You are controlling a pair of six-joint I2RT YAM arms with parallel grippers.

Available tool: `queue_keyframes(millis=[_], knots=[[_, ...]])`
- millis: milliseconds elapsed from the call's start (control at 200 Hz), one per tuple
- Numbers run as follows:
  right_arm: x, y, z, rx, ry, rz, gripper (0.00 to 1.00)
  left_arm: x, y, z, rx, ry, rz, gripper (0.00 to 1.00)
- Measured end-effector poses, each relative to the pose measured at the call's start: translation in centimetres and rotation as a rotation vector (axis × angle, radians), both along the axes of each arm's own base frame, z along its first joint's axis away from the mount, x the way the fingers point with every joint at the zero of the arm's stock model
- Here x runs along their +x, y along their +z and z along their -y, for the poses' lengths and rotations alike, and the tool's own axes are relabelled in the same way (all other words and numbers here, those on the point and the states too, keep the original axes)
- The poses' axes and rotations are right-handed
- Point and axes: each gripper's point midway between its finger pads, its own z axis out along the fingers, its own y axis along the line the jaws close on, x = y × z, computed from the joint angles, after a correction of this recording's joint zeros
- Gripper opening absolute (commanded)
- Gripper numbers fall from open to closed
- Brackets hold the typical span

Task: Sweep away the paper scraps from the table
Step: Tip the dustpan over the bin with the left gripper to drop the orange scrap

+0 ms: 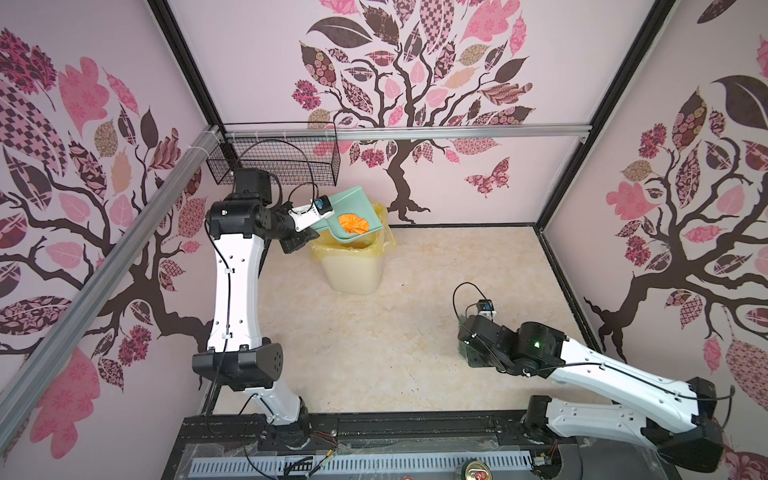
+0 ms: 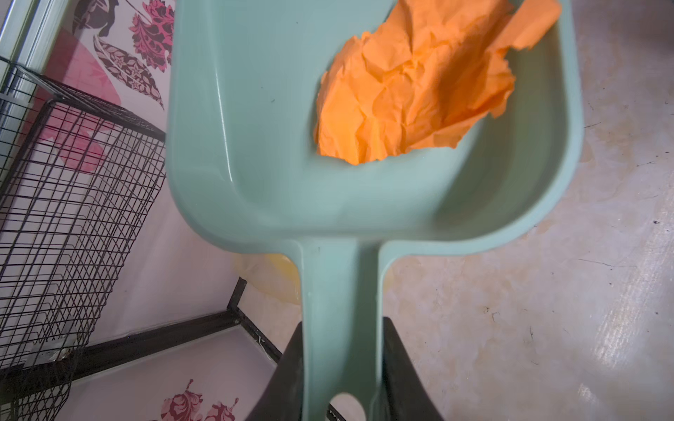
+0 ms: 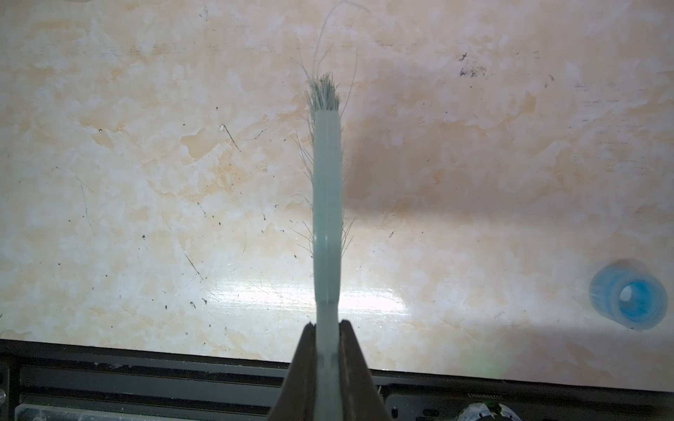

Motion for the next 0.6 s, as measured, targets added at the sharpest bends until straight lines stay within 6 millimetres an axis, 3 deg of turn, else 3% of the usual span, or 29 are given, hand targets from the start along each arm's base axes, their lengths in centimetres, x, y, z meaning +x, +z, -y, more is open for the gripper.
queue_keyframes(millis=[320, 595], knots=[[0.0, 0.3, 0.0, 0.016, -0.001, 0.008, 0.00, 5.2, -2.4, -3.7, 0.196, 0.057, 0.011, 0.00], [0.2, 0.2, -0.3, 0.017, 0.002, 0.009, 0.00, 7.9, -0.2, -6.3, 0.505, 0.060, 0.216, 0.00]])
